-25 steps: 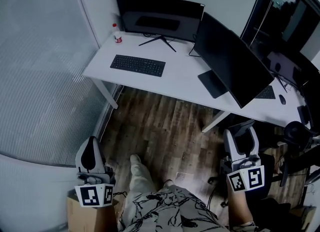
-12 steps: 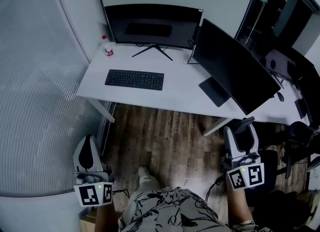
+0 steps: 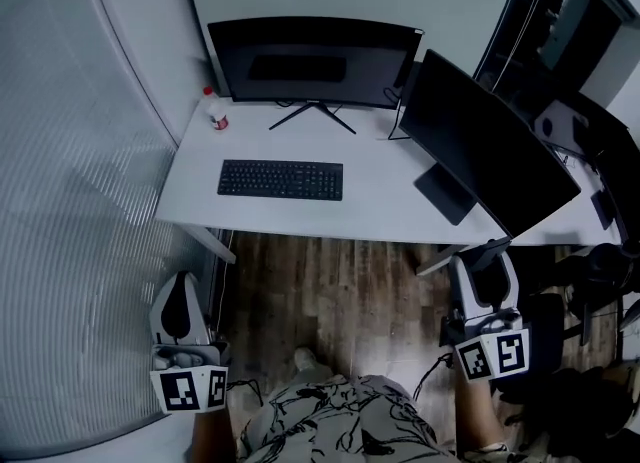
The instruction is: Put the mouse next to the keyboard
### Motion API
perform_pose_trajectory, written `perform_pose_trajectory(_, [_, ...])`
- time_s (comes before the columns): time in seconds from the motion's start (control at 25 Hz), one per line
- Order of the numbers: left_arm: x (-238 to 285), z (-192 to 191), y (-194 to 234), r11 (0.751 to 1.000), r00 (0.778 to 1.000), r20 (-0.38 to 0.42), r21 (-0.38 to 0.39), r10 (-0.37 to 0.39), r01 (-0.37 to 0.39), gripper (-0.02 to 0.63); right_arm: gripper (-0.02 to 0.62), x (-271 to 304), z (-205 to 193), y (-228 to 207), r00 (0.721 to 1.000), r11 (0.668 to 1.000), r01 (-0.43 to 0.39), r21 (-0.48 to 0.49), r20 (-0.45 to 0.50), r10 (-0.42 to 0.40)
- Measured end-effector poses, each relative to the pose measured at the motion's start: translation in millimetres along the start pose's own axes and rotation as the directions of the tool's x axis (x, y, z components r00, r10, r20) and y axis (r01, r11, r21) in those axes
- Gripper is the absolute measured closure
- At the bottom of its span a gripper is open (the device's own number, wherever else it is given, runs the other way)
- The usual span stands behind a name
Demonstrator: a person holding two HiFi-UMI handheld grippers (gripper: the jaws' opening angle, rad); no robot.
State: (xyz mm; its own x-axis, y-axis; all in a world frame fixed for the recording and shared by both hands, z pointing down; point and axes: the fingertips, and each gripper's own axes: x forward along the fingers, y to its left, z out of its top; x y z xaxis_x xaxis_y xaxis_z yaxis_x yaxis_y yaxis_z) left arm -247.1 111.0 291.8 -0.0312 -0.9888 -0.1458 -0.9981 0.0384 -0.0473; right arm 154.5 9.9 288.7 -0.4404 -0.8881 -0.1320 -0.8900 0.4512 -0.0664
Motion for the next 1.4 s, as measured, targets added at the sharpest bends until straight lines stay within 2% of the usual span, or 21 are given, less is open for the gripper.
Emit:
perform_pose_trajectory(0.28, [41.1,-26.7,25.5,0.996,0.996,-0.033,-0.023,-0.086,0.085,0.606,0.293,28.6,-13.7,16.9,0.997,0.998,0.063,-0.019,-0.031,-0.064])
perform_pose_trajectory(0.4, [60.5,-37.7,25.3,0.994,0.994,-0.037,-0.042,-0.101,0.100,0.606,0.293,38.7,-21.9,8.7,0.995,0.996,0.091,-0.020,-0.049,-0.092])
perform_pose_trajectory(0.6, [98.4,-48.0,25.6,0.994,0.994,-0.033,-0.030,-0.103,0.102,0.606,0.293,69.3,-33.5,-9.3,0.994,0.994,0.106,-0.011,-0.035,-0.106])
perform_pose_trajectory(0.88, [166.2,-53.6,23.1,0.996,0.995,-0.034,0.015,-0.091,0.092,0.606,0.293,143.5,-48.2,-41.3,0.996,0.997,0.083,0.006,0.015,-0.083])
perform_pose_trajectory(1.16, [250.7,-41.0,15.7,0.997,0.997,-0.013,0.014,-0.074,0.074,0.606,0.293,226.3,-42.4,-79.3,0.999,0.999,0.048,0.010,0.023,-0.049])
perform_pose_trajectory(1.4, [301.2,-40.2,2.4,0.998,0.998,-0.013,0.015,-0.061,0.061,0.606,0.293,275.6,-43.8,-106.7,1.000,1.000,0.025,-0.006,0.006,-0.025])
